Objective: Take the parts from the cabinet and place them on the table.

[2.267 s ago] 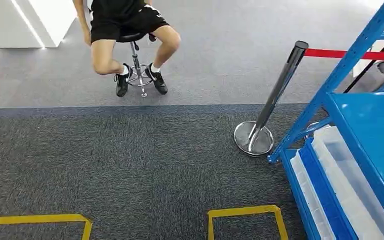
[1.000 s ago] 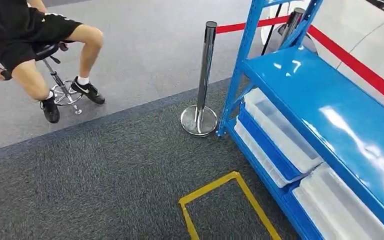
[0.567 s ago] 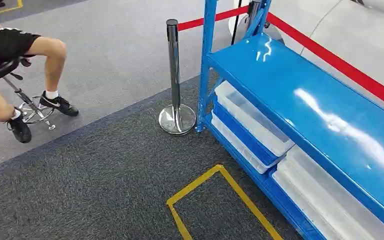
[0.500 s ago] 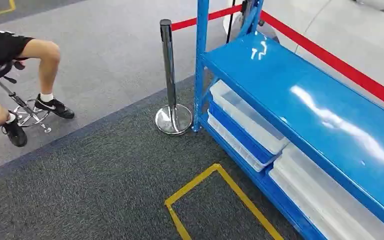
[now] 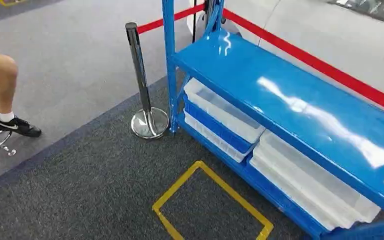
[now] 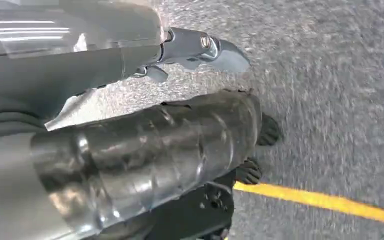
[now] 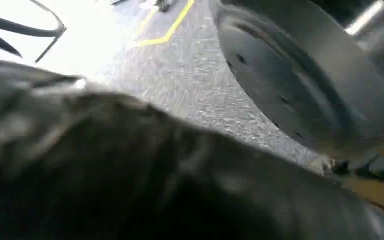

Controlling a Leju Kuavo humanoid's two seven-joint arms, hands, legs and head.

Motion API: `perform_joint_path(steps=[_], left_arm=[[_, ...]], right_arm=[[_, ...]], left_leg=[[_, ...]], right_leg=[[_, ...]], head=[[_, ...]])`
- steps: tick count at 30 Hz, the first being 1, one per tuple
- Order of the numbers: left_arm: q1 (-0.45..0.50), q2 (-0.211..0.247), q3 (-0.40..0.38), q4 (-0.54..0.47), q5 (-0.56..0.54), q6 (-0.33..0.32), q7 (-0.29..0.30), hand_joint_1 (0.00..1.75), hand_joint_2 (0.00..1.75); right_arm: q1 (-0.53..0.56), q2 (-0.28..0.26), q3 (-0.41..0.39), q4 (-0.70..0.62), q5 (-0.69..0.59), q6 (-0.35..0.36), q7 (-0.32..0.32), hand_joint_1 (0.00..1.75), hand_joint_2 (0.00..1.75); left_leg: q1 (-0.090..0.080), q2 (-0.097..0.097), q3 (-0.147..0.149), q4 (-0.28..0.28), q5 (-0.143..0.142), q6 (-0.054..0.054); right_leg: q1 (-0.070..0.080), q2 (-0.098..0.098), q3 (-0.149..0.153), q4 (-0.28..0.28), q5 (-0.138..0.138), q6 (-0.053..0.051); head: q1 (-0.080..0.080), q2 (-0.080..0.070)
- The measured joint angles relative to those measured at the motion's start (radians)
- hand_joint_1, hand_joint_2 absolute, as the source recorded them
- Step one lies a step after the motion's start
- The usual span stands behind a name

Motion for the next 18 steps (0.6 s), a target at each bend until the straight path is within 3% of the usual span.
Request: perform_joint_path(steps=[1,2,3,4,6,7,8,11,12,14,15,17,18], left_arm=[[0.002,0.000,0.000,0.000,-0.004,0.000,0.000,0.00,0.00],[0.002,0.000,0.000,0.000,-0.005,0.001,0.000,0.00,0.00],[0.002,0.000,-0.001,0.000,-0.005,0.003,0.000,0.00,0.00],[0.002,0.000,-0.002,0.000,-0.006,0.004,0.000,0.00,0.00],[-0.002,-0.005,-0.006,0.000,-0.008,0.008,0.000,0.00,0.00],[-0.005,-0.006,-0.007,0.000,-0.009,0.008,0.000,0.00,0.00],[-0.007,-0.006,-0.008,0.000,-0.009,0.008,0.000,0.00,0.00],[-0.014,-0.008,-0.010,0.000,-0.013,0.008,0.002,0.00,0.00],[-0.016,-0.009,-0.011,0.000,-0.015,0.007,0.002,0.00,0.00],[-0.019,-0.008,-0.015,0.000,-0.016,0.003,0.003,0.00,0.00],[-0.019,-0.008,-0.015,0.000,-0.016,0.000,0.003,0.00,0.00],[-0.015,-0.005,-0.016,0.000,-0.018,-0.005,0.005,0.00,0.00],[-0.012,-0.005,-0.017,0.000,-0.019,-0.010,0.005,0.00,0.00]], right_arm=[[-0.001,0.000,0.000,0.000,-0.001,-0.004,0.000,0.00,0.00],[-0.001,0.000,0.000,0.000,-0.001,-0.004,0.000,0.00,0.00],[0.001,0.000,0.000,0.000,-0.002,-0.004,0.000,0.00,0.00],[0.003,0.000,0.000,0.000,-0.002,-0.004,0.000,0.00,0.00],[0.003,0.000,0.000,0.000,-0.003,-0.004,0.000,0.00,0.00],[0.002,0.000,0.000,-0.001,-0.003,-0.004,0.000,0.00,0.00],[-0.001,0.000,0.000,-0.001,-0.004,-0.004,0.000,0.00,0.00],[-0.001,0.000,0.000,-0.002,-0.005,-0.002,0.000,0.00,0.00],[-0.001,0.000,0.000,-0.002,-0.005,0.000,0.000,0.00,0.00],[-0.002,0.001,0.000,-0.003,-0.005,0.003,-0.002,0.00,0.00],[-0.005,0.001,0.000,-0.004,-0.005,0.005,-0.003,0.00,0.00],[-0.007,0.002,0.000,-0.004,-0.005,0.006,-0.005,0.00,0.00],[-0.006,0.002,0.000,-0.004,-0.005,0.006,-0.005,0.00,0.00]], left_leg=[[-0.002,0.015,0.000,0.001,-0.001,0.001],[-0.002,0.030,0.000,0.001,-0.002,0.002],[-0.002,0.043,0.000,0.002,-0.003,0.001],[-0.002,0.054,0.000,0.002,-0.005,0.000],[-0.001,0.075,0.002,0.007,-0.010,-0.005],[-0.001,0.084,0.004,0.011,-0.014,-0.009],[-0.011,0.091,0.004,0.014,-0.018,-0.016],[-0.009,0.114,0.012,0.011,-0.020,-0.035],[-0.008,0.123,0.016,0.012,-0.024,-0.041],[0.002,0.042,-0.006,0.065,-0.067,-0.052],[0.002,0.019,-0.040,0.138,-0.110,-0.053],[0.002,0.008,-0.117,0.297,-0.173,-0.056],[0.002,0.007,-0.139,0.335,-0.173,-0.055]], right_leg=[[-0.001,-0.008,-0.033,0.070,-0.028,0.003],[-0.002,-0.011,-0.055,0.118,-0.039,0.006],[-0.003,-0.013,-0.060,0.129,-0.034,0.007],[-0.004,-0.016,-0.044,0.097,-0.006,0.009],[-0.007,-0.031,0.048,-0.070,0.079,0.008],[-0.006,-0.062,0.095,-0.154,0.102,0.005],[0.006,-0.089,0.099,-0.168,0.087,-0.005],[0.010,-0.056,0.092,-0.170,0.092,-0.020],[0.004,-0.045,0.096,-0.179,0.097,-0.028],[-0.002,-0.029,0.100,-0.185,0.104,-0.042],[-0.001,-0.019,0.097,-0.185,0.106,-0.046],[0.002,0.006,0.095,-0.183,0.106,-0.048],[0.004,0.020,0.095,-0.181,0.106,-0.049]], head=[[0.000,0.000],[0.000,0.000],[0.000,0.000],[0.000,0.000],[0.000,0.000],[0.000,0.000],[0.000,0.000],[0.000,0.000],[0.000,0.000],[-0.001,0.000],[-0.001,0.000],[-0.001,0.000],[-0.001,0.000]])
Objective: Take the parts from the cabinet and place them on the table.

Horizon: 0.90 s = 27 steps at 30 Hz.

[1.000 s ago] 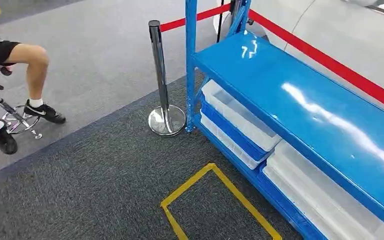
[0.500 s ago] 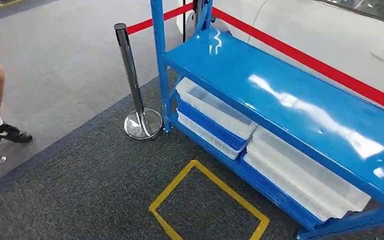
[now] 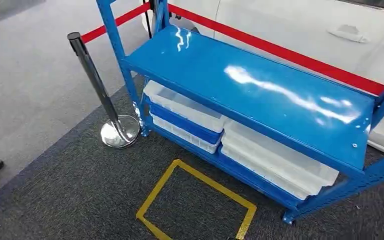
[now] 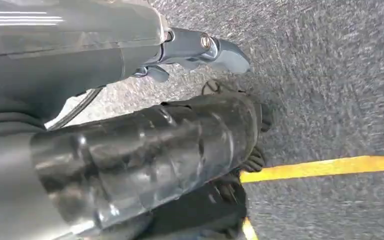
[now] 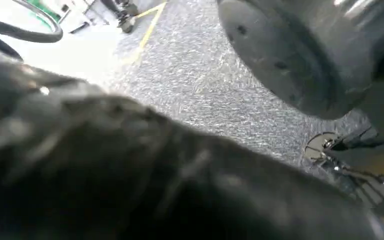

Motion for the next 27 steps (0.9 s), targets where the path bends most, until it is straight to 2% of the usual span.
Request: perform_joint_path(steps=[1,2,3,4,5,6,7,8,9,10,11,12,14,15,16,17,18,19,20,21,24,25,26,27], left_arm=[[0.002,0.000,-0.001,0.000,0.000,-0.002,0.000,0.00,0.00],[0.002,0.000,-0.003,0.000,-0.003,-0.005,0.000,0.00,0.00],[0.001,0.002,-0.006,0.000,-0.005,-0.007,0.000,0.00,0.00],[0.001,0.005,-0.008,0.000,-0.005,-0.008,0.000,0.00,0.00],[0.002,0.011,-0.008,0.000,-0.005,-0.008,0.000,0.00,0.00],[0.001,0.011,-0.008,0.000,-0.005,-0.010,0.000,0.00,0.00],[-0.002,0.011,-0.009,0.000,-0.006,-0.010,0.000,0.00,0.00],[-0.005,0.011,-0.010,0.000,-0.006,-0.010,0.000,0.00,0.00],[-0.005,0.011,-0.012,0.000,-0.006,-0.010,0.000,0.00,0.00],[-0.006,0.011,-0.014,0.000,-0.006,-0.009,0.000,0.00,0.00],[-0.006,0.011,-0.015,0.000,-0.006,-0.010,0.000,0.00,0.00],[-0.004,0.011,-0.015,0.000,-0.006,-0.010,-0.001,0.00,0.00],[0.000,0.011,-0.016,0.000,-0.006,-0.008,-0.001,0.00,0.00],[0.001,0.011,-0.016,0.000,-0.006,-0.008,-0.001,0.00,0.00],[0.000,0.011,-0.016,0.000,-0.006,-0.007,-0.001,0.00,0.00],[0.000,0.011,-0.016,0.000,-0.006,-0.006,-0.001,0.00,0.00],[-0.001,0.010,-0.018,0.000,-0.006,-0.005,-0.001,0.00,0.00],[-0.001,0.010,-0.019,0.000,-0.006,-0.003,-0.002,0.00,0.00],[-0.001,0.010,-0.021,0.000,-0.006,-0.001,-0.002,0.00,0.00],[-0.003,0.010,-0.022,0.000,-0.006,0.001,-0.002,0.00,0.00],[-0.011,0.008,-0.024,0.000,-0.003,0.013,-0.003,0.00,0.00],[-0.014,0.008,-0.024,0.000,0.000,0.019,-0.002,0.00,0.00],[-0.015,0.008,-0.024,0.000,0.002,0.025,0.000,0.00,0.00],[-0.015,0.008,-0.024,0.000,0.003,0.027,0.000,0.00,0.00]], right_arm=[[0.002,0.000,0.000,0.000,0.000,0.000,0.000,0.00,0.00],[0.002,0.000,0.000,0.000,-0.001,0.000,0.000,0.00,0.00],[0.002,0.000,0.000,0.000,-0.002,0.000,0.000,0.00,0.00],[0.001,0.000,0.000,0.000,-0.003,0.000,0.000,0.00,0.00],[0.001,0.004,0.000,0.000,-0.003,0.000,0.000,0.00,0.00],[0.000,0.004,0.000,-0.001,-0.003,0.000,0.000,0.00,0.00],[0.001,0.003,0.000,-0.001,-0.003,0.000,0.000,0.00,0.00],[0.004,0.004,0.000,-0.001,-0.003,0.000,0.000,0.00,0.00],[0.006,0.003,0.000,-0.001,-0.003,0.000,0.000,0.00,0.00],[0.008,0.001,0.000,-0.001,-0.003,0.000,0.000,0.00,0.00],[0.008,0.002,0.000,-0.001,-0.003,0.000,0.000,0.00,0.00],[0.005,0.002,0.000,-0.001,-0.004,0.000,0.000,0.00,0.00],[0.002,0.002,0.000,-0.002,-0.006,0.000,0.000,0.00,0.00],[0.002,0.002,0.000,-0.002,-0.006,0.000,0.000,0.00,0.00],[0.004,0.002,0.000,-0.002,-0.006,0.000,0.000,0.00,0.00],[0.006,0.001,0.000,-0.002,-0.006,0.000,0.000,0.00,0.00],[0.006,0.001,0.000,-0.002,-0.006,0.001,0.000,0.00,0.00],[0.005,0.001,0.000,-0.003,-0.006,0.002,-0.001,0.00,0.00],[0.003,0.001,0.000,-0.003,-0.006,0.003,-0.001,0.00,0.00],[0.001,0.001,0.000,-0.003,-0.006,0.003,-0.001,0.00,0.00],[0.002,0.001,0.000,-0.004,-0.006,0.003,-0.001,0.00,0.00],[0.002,0.001,0.000,-0.004,-0.006,0.003,-0.001,0.00,0.00],[0.002,0.002,0.000,-0.004,-0.006,0.005,-0.001,0.00,0.00],[-0.001,0.002,0.000,-0.004,-0.006,0.006,-0.001,0.00,0.00]], left_leg=[[0.000,-0.001,0.004,-0.016,0.027,0.003],[0.000,-0.003,0.026,-0.073,0.070,0.007],[0.000,-0.016,0.070,-0.176,0.129,0.013],[0.000,-0.047,0.108,-0.263,0.169,0.020],[0.001,-0.101,0.121,-0.302,0.160,0.027],[0.000,-0.085,0.126,-0.310,0.164,0.024],[-0.004,-0.078,0.125,-0.310,0.164,0.024],[-0.007,-0.070,0.126,-0.309,0.163,0.028],[-0.006,-0.058,0.129,-0.316,0.167,0.033],[0.005,-0.042,0.135,-0.331,0.175,0.042],[0.003,-0.031,0.139,-0.338,0.175,0.049],[0.001,-0.017,0.139,-0.338,0.174,0.054],[-0.001,0.011,0.139,-0.337,0.170,0.056],[-0.001,0.025,0.140,-0.336,0.168,0.056],[-0.001,0.037,0.143,-0.336,0.165,0.055],[-0.001,0.047,0.147,-0.336,0.162,0.052],[0.000,0.059,0.155,-0.335,0.156,0.049],[-0.001,0.070,0.163,-0.335,0.151,0.044],[-0.004,0.080,0.169,-0.335,0.145,0.038],[-0.011,0.089,0.172,-0.330,0.140,0.031],[-0.011,0.116,0.182,-0.336,0.134,0.016],[-0.006,0.104,0.182,-0.331,0.125,0.007],[-0.002,0.048,0.174,-0.303,0.106,0.003],[0.001,0.019,0.148,-0.245,0.069,0.002]], right_leg=[[0.001,0.013,0.001,0.003,-0.001,-0.001],[0.002,0.027,0.001,0.005,-0.002,0.000],[0.002,0.043,0.002,0.007,-0.003,0.001],[0.001,0.055,0.002,0.008,-0.004,0.003],[0.004,0.063,-0.002,0.011,-0.005,0.007],[0.001,0.077,-0.007,0.013,-0.004,0.014],[-0.003,0.082,-0.011,0.012,-0.002,0.020],[-0.007,0.093,-0.012,0.009,0.001,0.028],[-0.005,0.105,-0.014,0.005,0.003,0.035],[-0.004,0.077,-0.013,0.015,-0.002,0.037],[0.003,0.015,-0.026,0.042,-0.024,0.039],[0.002,-0.015,-0.061,0.109,-0.065,0.042],[-0.005,-0.027,-0.142,0.266,-0.132,0.050],[-0.007,-0.029,-0.167,0.313,-0.141,0.053],[-0.008,-0.032,-0.167,0.310,-0.122,0.056],[-0.009,-0.036,-0.143,0.261,-0.086,0.057],[-0.011,-0.046,-0.092,0.167,-0.035,0.056],[-0.009,-0.074,-0.037,0.066,0.008,0.051],[-0.001,-0.124,-0.008,0.008,0.004,0.043],[0.006,-0.111,-0.009,0.004,0.007,0.033],[0.011,-0.078,-0.014,0.007,0.002,0.021],[-0.002,-0.067,-0.006,-0.004,0.008,0.013],[-0.002,-0.057,-0.003,-0.009,0.009,0.008],[-0.003,-0.050,-0.003,-0.009,0.009,0.001]], head=[[0.000,0.000],[0.000,0.000],[0.000,0.000],[0.000,0.000],[0.001,0.000],[0.000,0.000],[0.000,0.000],[-0.001,0.000],[0.000,0.000],[0.000,0.000],[0.003,0.000],[0.003,0.000],[0.003,0.000],[0.003,0.000],[0.004,0.000],[0.003,0.000],[0.004,0.000],[0.003,0.000],[0.003,0.000],[0.003,0.000],[0.004,0.000],[0.003,0.000],[0.003,0.000],[0.003,0.000]])
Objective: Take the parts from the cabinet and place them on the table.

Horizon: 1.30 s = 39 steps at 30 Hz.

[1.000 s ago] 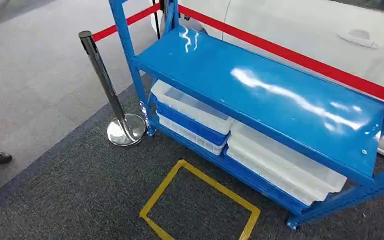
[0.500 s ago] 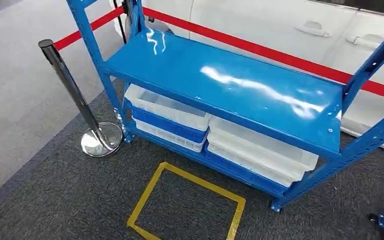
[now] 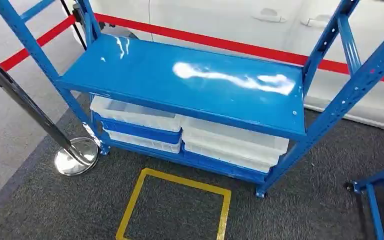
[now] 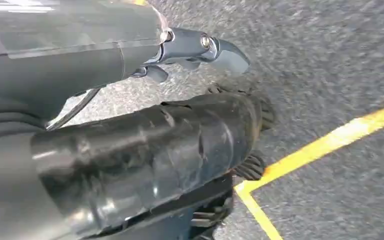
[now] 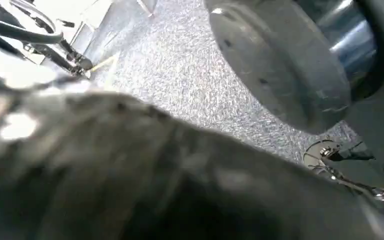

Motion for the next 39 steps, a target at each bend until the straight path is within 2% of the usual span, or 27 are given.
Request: perform_joint_path(steps=[2,3,4,5,7,8,9,12,13,15,17,18,19,20,22,23,24,28,29,30,31,33,34,35,37,38,39], left_arm=[[0.003,0.000,0.000,0.000,0.001,0.003,0.000,0.00,0.00],[0.005,0.000,0.000,0.000,0.001,0.003,0.000,0.00,0.00],[0.007,0.000,0.000,0.000,0.001,0.003,0.002,0.00,0.00],[0.007,0.000,0.000,0.000,0.001,0.003,0.003,0.00,0.00],[0.006,0.000,0.000,0.000,0.001,0.003,0.003,0.00,0.00],[0.007,0.002,0.000,0.000,0.002,0.003,0.003,0.00,0.00],[0.007,0.002,0.000,0.000,0.002,0.005,0.003,0.00,0.00],[0.003,0.002,0.000,0.000,0.008,-0.004,0.012,0.00,0.00],[0.005,0.002,0.000,0.000,0.009,-0.006,0.016,0.00,0.00],[0.007,0.002,0.000,0.001,0.005,0.000,0.024,0.00,0.00],[0.012,0.002,-0.005,0.001,-0.015,0.017,0.036,0.00,0.00],[0.011,0.002,-0.012,0.001,-0.028,0.029,0.041,0.00,0.00],[0.008,0.001,-0.019,0.001,-0.040,0.044,0.046,0.00,0.00],[0.002,-0.001,-0.027,0.001,-0.055,0.059,0.051,0.00,0.00],[-0.013,-0.013,-0.050,0.001,-0.082,0.092,0.058,0.00,0.00],[-0.018,-0.017,-0.057,0.001,-0.088,0.103,0.058,0.00,0.00],[-0.021,-0.028,-0.069,0.001,-0.101,0.114,0.058,0.00,0.00],[-0.032,-0.078,-0.119,0.001,-0.145,0.139,0.047,0.00,0.00],[-0.027,-0.087,-0.130,0.001,-0.162,0.140,0.043,0.00,0.00],[-0.015,-0.103,-0.147,0.003,-0.182,0.140,0.034,0.00,0.00],[-0.004,-0.115,-0.167,0.005,-0.197,0.140,0.025,0.00,0.00],[0.018,-0.134,-0.193,0.009,-0.211,0.142,0.008,0.00,0.00],[0.028,-0.142,-0.204,0.012,-0.213,0.143,0.005,0.00,0.00],[0.037,-0.147,-0.211,0.014,-0.213,0.143,0.002,0.00,0.00],[0.044,-0.153,-0.222,0.014,-0.216,0.143,0.000,0.00,0.00],[0.044,-0.154,-0.228,0.014,-0.218,0.143,-0.001,0.00,0.00],[0.047,-0.154,-0.234,0.015,-0.219,0.143,-0.002,0.00,0.00]], right_arm=[[-0.005,0.000,0.000,-0.001,0.000,0.000,0.000,0.00,0.00],[-0.005,0.000,0.000,-0.001,0.000,0.000,0.000,0.00,0.00],[-0.004,0.000,0.000,0.000,0.000,0.000,0.000,0.00,0.00],[-0.003,0.000,0.000,0.000,0.000,0.000,0.000,0.00,0.00],[-0.003,0.000,0.000,-0.001,0.000,0.000,0.000,0.00,0.00],[-0.003,0.001,0.000,-0.001,0.000,0.000,0.000,0.00,0.00],[-0.006,0.001,0.000,-0.001,0.000,0.000,0.000,0.00,0.00],[-0.001,0.001,0.000,-0.001,-0.007,0.000,0.000,0.00,0.00],[0.001,0.000,0.000,-0.001,-0.008,0.000,0.000,0.00,0.00],[0.005,-0.001,0.000,-0.001,-0.012,0.000,0.000,0.00,0.00],[0.004,-0.002,0.000,-0.001,-0.015,-0.006,-0.002,0.00,0.00],[0.006,-0.003,0.000,-0.001,-0.016,-0.006,-0.003,0.00,0.00],[0.010,-0.006,0.000,0.000,-0.017,-0.006,-0.005,0.00,0.00],[0.014,-0.009,0.000,0.000,-0.018,-0.009,-0.006,0.00,0.00],[0.023,-0.013,0.000,0.001,-0.027,-0.020,-0.011,0.00,0.00],[0.025,-0.015,0.000,0.001,-0.032,-0.023,-0.013,0.00,0.00],[0.027,-0.018,0.000,0.002,-0.039,-0.029,-0.017,0.00,0.00],[0.062,-0.023,-0.009,0.012,-0.067,-0.048,0.005,0.00,0.00],[0.073,-0.023,-0.012,0.015,-0.074,-0.054,0.024,0.00,0.00],[0.082,-0.024,-0.017,0.018,-0.083,-0.056,0.042,0.00,0.00],[0.086,-0.027,-0.024,0.021,-0.090,-0.059,0.054,0.00,0.00],[0.096,-0.027,-0.035,0.026,-0.096,-0.063,0.063,0.00,0.00],[0.101,-0.027,-0.039,0.028,-0.097,-0.063,0.066,0.00,0.00],[0.106,-0.027,-0.042,0.030,-0.097,-0.063,0.067,0.00,0.00],[0.113,-0.027,-0.046,0.033,-0.098,-0.063,0.070,0.00,0.00],[0.115,-0.027,-0.049,0.034,-0.098,-0.063,0.071,0.00,0.00],[0.115,-0.027,-0.052,0.035,-0.098,-0.063,0.072,0.00,0.00]], left_leg=[[0.001,-0.018,-0.083,0.167,-0.075,-0.006],[0.001,-0.019,-0.119,0.229,-0.087,-0.008],[0.001,-0.019,-0.132,0.240,-0.072,-0.009],[0.002,-0.020,-0.121,0.196,-0.029,-0.008],[0.005,-0.041,-0.052,0.024,0.078,-0.004],[0.009,-0.082,-0.028,-0.045,0.097,-0.001],[0.009,-0.111,-0.022,-0.060,0.084,-0.001],[-0.001,-0.080,-0.021,-0.057,0.087,0.013],[0.010,-0.068,-0.017,-0.070,0.094,0.024],[0.008,-0.042,-0.010,-0.082,0.099,0.040],[0.004,-0.016,-0.011,-0.081,0.098,0.044],[0.002,0.000,-0.011,-0.081,0.096,0.046],[0.002,0.011,-0.011,-0.080,0.095,0.046],[0.002,0.021,-0.009,-0.080,0.093,0.046],[0.001,0.040,-0.003,-0.079,0.088,0.043],[0.000,0.047,0.001,-0.079,0.086,0.040],[-0.009,0.058,0.005,-0.076,0.080,0.032],[-0.014,0.091,0.019,-0.084,0.072,0.013],[-0.007,0.071,0.021,-0.074,0.060,0.007],[-0.006,0.024,0.006,-0.036,0.032,0.004],[-0.004,-0.003,-0.026,0.031,-0.009,0.002],[0.000,-0.017,-0.105,0.190,-0.077,-0.003],[0.000,-0.018,-0.128,0.233,-0.080,-0.005],[0.001,-0.018,-0.128,0.223,-0.057,-0.006],[0.003,-0.026,-0.069,0.076,0.041,-0.002],[0.006,-0.056,-0.027,-0.021,0.088,0.001],[0.006,-0.099,-0.016,-0.052,0.072,0.004]], right_leg=[[0.000,0.025,0.001,0.001,-0.002,-0.004],[0.000,0.038,0.002,0.002,-0.003,-0.005],[0.000,0.051,0.003,0.004,-0.004,-0.005],[0.000,0.067,0.005,0.007,-0.006,-0.004],[-0.002,0.094,0.008,0.016,-0.013,0.004],[-0.003,0.106,0.005,0.021,-0.017,0.009],[0.001,0.115,-0.002,0.030,-0.020,0.016],[-0.006,0.145,-0.011,0.021,-0.009,0.036],[-0.004,0.157,-0.012,0.021,-0.009,0.043],[0.000,0.052,-0.036,0.081,-0.053,0.048],[-0.002,0.021,-0.114,0.238,-0.130,0.056],[-0.003,0.019,-0.149,0.308,-0.151,0.059],[-0.003,0.018,-0.161,0.330,-0.146,0.060],[-0.003,0.016,-0.149,0.304,-0.120,0.060],[-0.001,-0.001,-0.061,0.138,-0.033,0.053],[0.002,-0.026,-0.018,0.060,-0.004,0.047],[0.019,-0.066,-0.002,0.018,-0.017,0.032],[0.014,-0.019,-0.003,0.009,-0.009,0.011],[0.003,-0.009,0.008,-0.001,-0.003,0.005],[-0.001,-0.001,0.011,-0.005,-0.002,-0.003],[-0.001,0.009,0.008,-0.005,-0.001,-0.005],[0.001,0.036,0.006,-0.003,-0.002,-0.007],[0.001,0.053,0.006,-0.002,-0.002,-0.007],[0.000,0.068,0.006,0.001,-0.003,-0.007],[-0.001,0.097,0.007,0.011,-0.008,0.000],[-0.002,0.108,0.006,0.018,-0.013,0.006],[0.001,0.117,0.001,0.024,-0.016,0.011]], head=[[0.000,0.000],[0.000,0.000],[0.000,0.000],[0.000,0.000],[0.000,0.000],[0.000,0.000],[0.000,0.000],[0.000,0.000],[0.000,0.000],[0.006,0.000],[0.005,0.000],[0.005,0.000],[0.005,0.000],[0.005,0.000],[0.005,0.000],[0.005,0.000],[0.005,0.000],[0.005,0.000],[0.005,0.000],[0.002,0.000],[0.002,0.000],[0.003,0.000],[0.002,0.000],[0.003,0.000],[0.002,0.000],[0.002,0.000],[0.003,0.000]])
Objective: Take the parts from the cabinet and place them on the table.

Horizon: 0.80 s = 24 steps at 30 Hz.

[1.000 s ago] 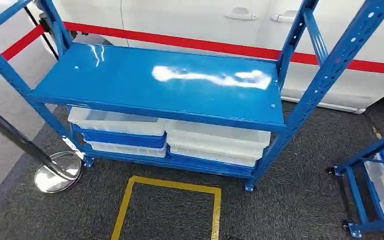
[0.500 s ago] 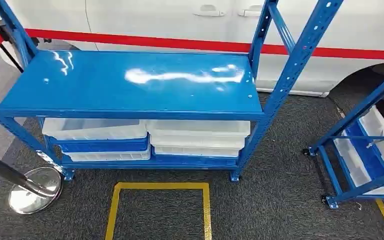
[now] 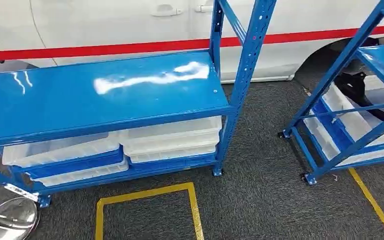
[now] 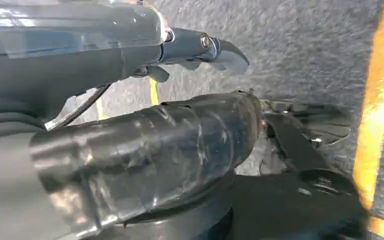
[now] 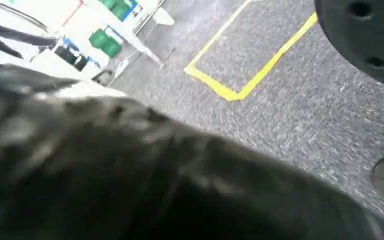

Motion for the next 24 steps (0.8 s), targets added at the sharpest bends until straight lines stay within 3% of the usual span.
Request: perform_joint_path(steps=[4,5,6,7,9,10,11,12,14,15,16,17,18,19,21,24], left_arm=[[-0.002,-0.007,-0.030,0.000,-0.049,-0.001,0.004,0.00,0.00],[0.003,-0.010,-0.044,0.001,-0.066,-0.001,0.005,0.00,0.00],[0.010,-0.011,-0.056,0.002,-0.075,0.002,0.008,0.00,0.00],[0.021,-0.012,-0.066,0.007,-0.084,0.013,0.008,0.00,0.00],[0.042,-0.015,-0.083,0.013,-0.106,0.055,-0.005,0.00,0.00],[0.050,-0.021,-0.094,0.013,-0.138,0.114,-0.022,0.00,0.00],[0.061,-0.032,-0.115,0.014,-0.197,0.214,-0.048,0.00,0.00],[0.067,-0.048,-0.148,0.014,-0.265,0.334,-0.076,0.00,0.00],[0.056,-0.083,-0.238,0.014,-0.389,0.502,-0.156,0.00,0.00],[0.044,-0.100,-0.279,0.013,-0.416,0.537,-0.210,0.00,0.00],[0.030,-0.116,-0.314,0.013,-0.433,0.546,-0.246,0.00,1.75],[0.015,-0.138,-0.344,0.013,-0.439,0.543,-0.256,0.00,1.75],[0.000,-0.145,-0.379,0.014,-0.432,0.523,-0.251,0.00,1.75],[-0.012,-0.150,-0.402,0.014,-0.411,0.503,-0.236,0.00,1.75],[-0.038,-0.160,-0.451,0.014,-0.349,0.491,-0.208,0.00,1.75],[-0.063,-0.161,-0.552,0.014,-0.349,0.557,-0.238,0.00,1.75]], right_arm=[[0.011,-0.004,-0.009,0.006,-0.006,-0.017,0.027,0.00,0.00],[0.013,-0.006,-0.009,0.009,-0.004,-0.027,0.032,0.00,0.00],[0.018,-0.008,-0.009,0.009,0.004,-0.038,0.031,0.00,0.00],[0.018,-0.011,-0.009,0.009,0.016,-0.050,0.029,0.00,0.00],[0.018,-0.015,-0.008,0.011,0.043,-0.079,0.021,0.00,0.00],[0.020,-0.015,-0.002,0.011,0.073,-0.112,0.002,0.00,0.00],[0.021,-0.007,0.014,0.011,0.128,-0.175,-0.028,0.00,0.00],[0.026,0.008,0.040,0.010,0.190,-0.246,-0.058,0.00,0.00],[0.031,0.039,0.105,0.008,0.295,-0.369,-0.125,0.00,0.00],[0.028,0.049,0.137,0.007,0.331,-0.407,-0.166,0.00,0.00],[0.024,0.067,0.168,0.007,0.362,-0.432,-0.200,0.00,0.00],[0.018,0.078,0.197,0.007,0.383,-0.441,-0.219,0.00,0.00],[0.012,0.096,0.223,0.007,0.395,-0.439,-0.222,0.00,0.00],[0.006,0.106,0.247,0.006,0.402,-0.429,-0.222,0.00,1.75],[-0.002,0.123,0.285,0.001,0.415,-0.413,-0.230,0.00,1.75],[-0.015,0.130,0.340,-0.002,0.455,-0.409,-0.277,0.00,1.75]], left_leg=[[-0.008,0.036,0.005,-0.009,0.012,0.025],[0.001,0.050,0.009,-0.024,0.021,0.038],[-0.003,0.055,0.012,-0.030,0.023,0.043],[-0.003,0.066,0.012,-0.031,0.024,0.048],[-0.007,0.086,0.010,-0.030,0.023,0.049],[-0.008,0.093,0.010,-0.030,0.021,0.049],[-0.008,0.100,0.011,-0.029,0.020,0.049],[-0.008,0.103,0.011,-0.028,0.019,0.048],[-0.008,0.103,0.013,-0.027,0.017,0.046],[-0.008,0.102,0.013,-0.027,0.017,0.043],[-0.016,0.102,0.012,-0.023,0.014,0.035],[-0.014,0.102,0.010,-0.026,0.016,0.029],[-0.018,0.103,0.007,-0.022,0.003,0.041],[-0.015,0.105,0.009,-0.021,0.010,0.050],[-0.015,0.105,0.012,-0.026,0.015,0.040],[-0.014,0.103,0.012,-0.029,0.020,0.032]], right_leg=[[-0.006,0.028,-0.009,-0.003,0.006,0.027],[-0.010,0.019,-0.009,0.006,0.000,0.029],[-0.002,-0.036,-0.021,0.032,-0.022,0.032],[-0.003,-0.071,-0.051,0.092,-0.064,0.036],[-0.005,-0.096,-0.125,0.248,-0.138,0.044],[-0.006,-0.099,-0.148,0.296,-0.148,0.046],[-0.006,-0.100,-0.146,0.294,-0.133,0.046],[-0.007,-0.101,-0.121,0.244,-0.097,0.045],[-0.007,-0.108,-0.016,0.052,-0.008,0.036],[-0.002,-0.120,0.009,-0.009,-0.013,0.026],[0.005,-0.119,0.010,-0.012,-0.007,0.022],[0.006,-0.115,0.009,-0.011,-0.006,0.018],[-0.001,-0.111,0.011,-0.016,0.000,0.025],[0.004,-0.106,0.012,-0.016,0.000,0.024],[0.005,-0.105,0.009,-0.013,-0.001,0.019],[0.006,-0.106,0.003,-0.010,0.000,0.014]], head=[[0.000,0.000],[0.000,0.000],[0.001,0.000],[0.000,0.000],[0.000,0.000],[0.000,0.000],[0.000,0.000],[0.000,0.000],[0.000,0.000],[0.000,0.000],[0.000,0.000],[0.001,0.000],[0.000,0.000],[0.000,0.000],[-0.001,0.000],[0.000,0.000]])
